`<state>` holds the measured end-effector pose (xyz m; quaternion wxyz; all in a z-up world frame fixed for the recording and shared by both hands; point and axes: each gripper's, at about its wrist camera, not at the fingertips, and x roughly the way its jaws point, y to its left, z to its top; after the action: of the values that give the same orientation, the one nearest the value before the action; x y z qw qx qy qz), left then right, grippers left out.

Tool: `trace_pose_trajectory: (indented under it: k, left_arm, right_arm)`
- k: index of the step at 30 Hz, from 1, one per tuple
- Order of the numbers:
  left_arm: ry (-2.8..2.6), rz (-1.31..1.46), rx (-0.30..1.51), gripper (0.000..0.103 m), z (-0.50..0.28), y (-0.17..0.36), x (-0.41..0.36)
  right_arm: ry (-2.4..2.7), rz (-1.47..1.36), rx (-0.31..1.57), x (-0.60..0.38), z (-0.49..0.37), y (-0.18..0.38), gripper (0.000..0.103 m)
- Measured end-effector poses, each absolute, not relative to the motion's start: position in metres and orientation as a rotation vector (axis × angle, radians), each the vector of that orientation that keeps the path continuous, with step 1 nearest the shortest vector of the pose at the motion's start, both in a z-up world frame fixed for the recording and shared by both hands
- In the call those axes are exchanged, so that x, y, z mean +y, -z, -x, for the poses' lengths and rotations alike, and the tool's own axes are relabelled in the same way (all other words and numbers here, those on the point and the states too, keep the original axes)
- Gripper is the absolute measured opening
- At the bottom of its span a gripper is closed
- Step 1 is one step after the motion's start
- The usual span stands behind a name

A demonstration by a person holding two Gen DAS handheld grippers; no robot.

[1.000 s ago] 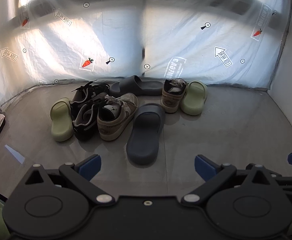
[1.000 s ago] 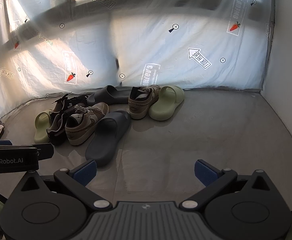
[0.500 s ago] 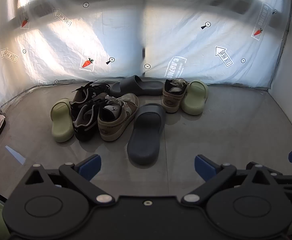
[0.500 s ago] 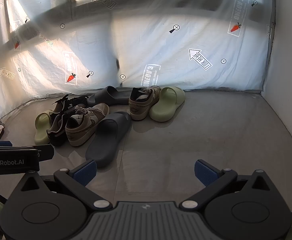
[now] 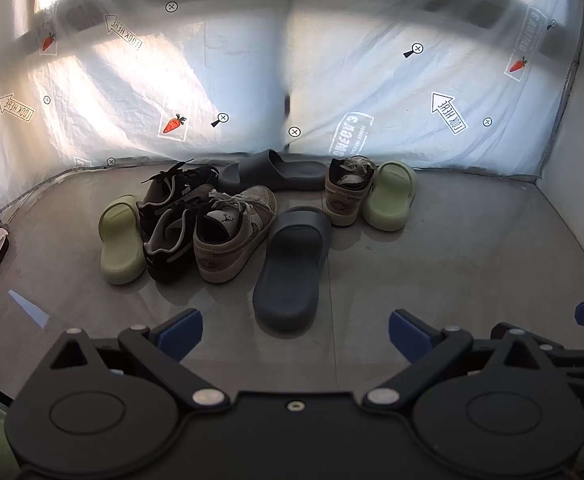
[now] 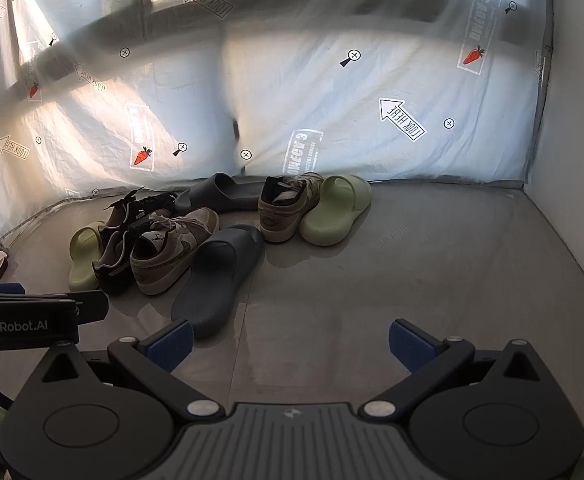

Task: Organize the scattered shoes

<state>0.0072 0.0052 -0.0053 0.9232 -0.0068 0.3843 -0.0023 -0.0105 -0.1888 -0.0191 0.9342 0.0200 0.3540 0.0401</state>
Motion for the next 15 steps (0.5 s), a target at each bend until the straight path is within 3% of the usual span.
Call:
trace_pose_trajectory:
  k: [15]
  left_arm:
    - [0.012, 0.044, 0.807, 0.098, -0.025, 0.011, 0.009]
  right_arm:
    - [-0.082, -0.066, 0.74, -0.192, -0.01, 0.022, 0.103]
